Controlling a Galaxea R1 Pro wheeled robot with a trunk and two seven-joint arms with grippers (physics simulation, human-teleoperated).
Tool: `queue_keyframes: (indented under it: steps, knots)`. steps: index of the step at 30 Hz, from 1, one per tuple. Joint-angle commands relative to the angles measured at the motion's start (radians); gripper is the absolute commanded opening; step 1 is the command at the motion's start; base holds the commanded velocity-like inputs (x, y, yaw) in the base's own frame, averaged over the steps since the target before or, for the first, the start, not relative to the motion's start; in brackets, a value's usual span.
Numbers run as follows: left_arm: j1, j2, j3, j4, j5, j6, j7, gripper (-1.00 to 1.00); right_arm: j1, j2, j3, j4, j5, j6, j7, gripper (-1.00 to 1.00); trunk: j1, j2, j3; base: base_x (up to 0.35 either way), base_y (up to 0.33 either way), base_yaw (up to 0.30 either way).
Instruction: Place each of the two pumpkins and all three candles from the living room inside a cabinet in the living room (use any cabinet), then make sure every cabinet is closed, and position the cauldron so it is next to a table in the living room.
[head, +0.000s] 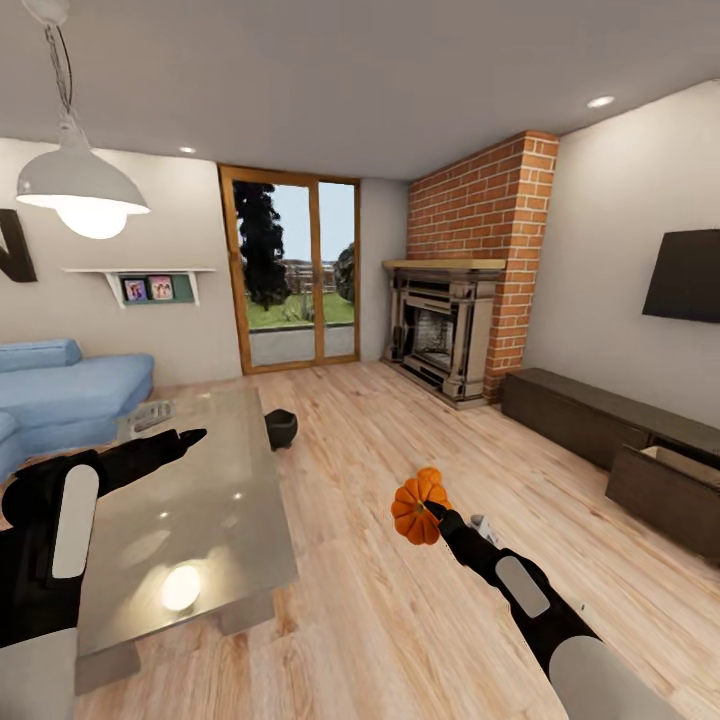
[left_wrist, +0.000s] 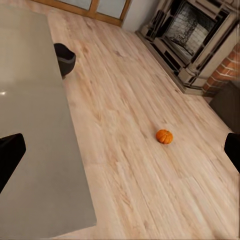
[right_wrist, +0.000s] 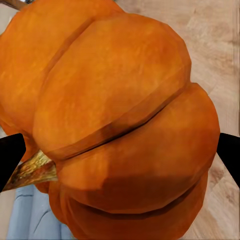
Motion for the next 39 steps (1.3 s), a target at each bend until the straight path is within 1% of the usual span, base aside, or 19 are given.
queue_keyframes:
  steps: [1,15,25,31,39]
  knots:
    - [-0.001,0.000,0.002,-0.001,-0.008,0.005,-0.010,1.00,-0.001,0.000,0.000,-0.001,-0.012,0.004,0.001,-1.00,0.000,-0.001,-0.001,0.185,0.000,-0.259]
    - [-0.001,0.000,0.002,-0.001,-0.008,0.005,-0.010,1.00,-0.001,-0.001,0.000,-0.001,-0.012,0.004,0.001,-1.00,0.000,-0.001,0.008,0.046,-0.004,-0.272]
    - [-0.001,0.000,0.002,-0.001,-0.008,0.005,-0.009,1.00,-0.001,-0.001,0.000,-0.001,-0.012,0.006,0.001,-1.00,0.000,-0.001,0.013,0.258,-0.075,-0.262]
    - [-0.001,0.000,0.002,-0.001,-0.008,0.005,-0.009,1.00,-0.001,-0.001,0.000,-0.001,-0.011,0.006,0.001,-1.00,0.000,-0.001,0.014,0.286,-0.071,-0.036]
    - [-0.001,0.000,0.002,-0.001,-0.008,0.005,-0.009,1.00,-0.001,-0.001,0.000,-0.001,-0.011,0.006,0.001,-1.00,0.000,-0.001,0.014,0.165,-0.008,-0.002]
